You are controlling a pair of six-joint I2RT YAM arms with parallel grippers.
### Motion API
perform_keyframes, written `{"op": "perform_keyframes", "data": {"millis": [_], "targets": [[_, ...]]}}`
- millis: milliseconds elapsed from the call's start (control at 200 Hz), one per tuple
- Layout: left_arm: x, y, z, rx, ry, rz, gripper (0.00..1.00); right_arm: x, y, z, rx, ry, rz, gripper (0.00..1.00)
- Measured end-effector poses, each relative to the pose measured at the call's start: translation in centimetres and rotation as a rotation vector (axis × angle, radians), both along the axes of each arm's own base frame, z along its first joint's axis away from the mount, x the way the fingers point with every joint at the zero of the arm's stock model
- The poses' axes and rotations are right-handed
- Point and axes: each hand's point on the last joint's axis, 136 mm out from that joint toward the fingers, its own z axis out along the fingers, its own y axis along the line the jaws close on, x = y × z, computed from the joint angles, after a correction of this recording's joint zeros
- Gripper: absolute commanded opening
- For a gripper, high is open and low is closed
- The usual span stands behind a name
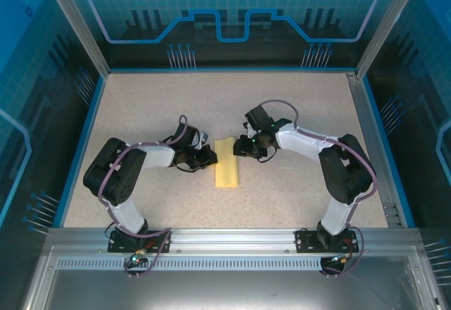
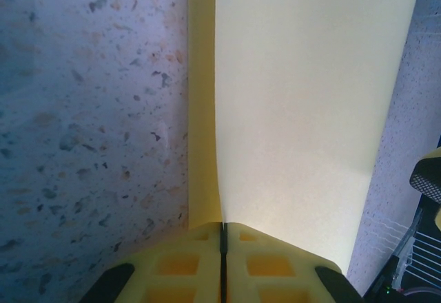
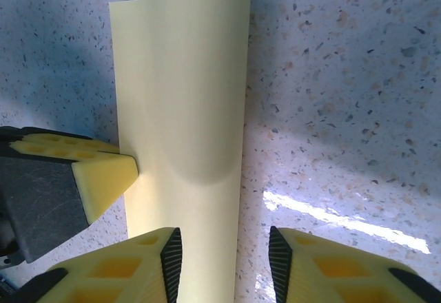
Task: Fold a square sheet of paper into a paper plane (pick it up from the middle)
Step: Fold the square sheet of paper in half at the center of the table.
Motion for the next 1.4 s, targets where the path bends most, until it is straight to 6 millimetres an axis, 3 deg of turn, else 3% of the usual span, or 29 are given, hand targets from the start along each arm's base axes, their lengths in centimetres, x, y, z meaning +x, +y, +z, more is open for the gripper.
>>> {"op": "perform_keyframes", "data": {"millis": [295,570,880,1401], "targets": [[-0.1,0.0,-0.5,0.005,0.012,-0.001,0.09,0.2,1.5,1.7,0.098,-0.023,0.020,0.23],[-0.1,0.0,-0.6,0.005,0.008,-0.004,0.09,0.3,4.0,2.5,0.246,-0.014,0.061,0.20],[-0.2,0.0,-0.7,0.006,0.007,-0.007,0.09,-0.3,4.7,0.0,0.282,0.048,0.074,0.18],[-0.1,-0.1,-0.7,0.002,0.001,-0.027,0.09,-1.7,2.4,-4.7,0.276,0.111,0.057,0.18]]}}
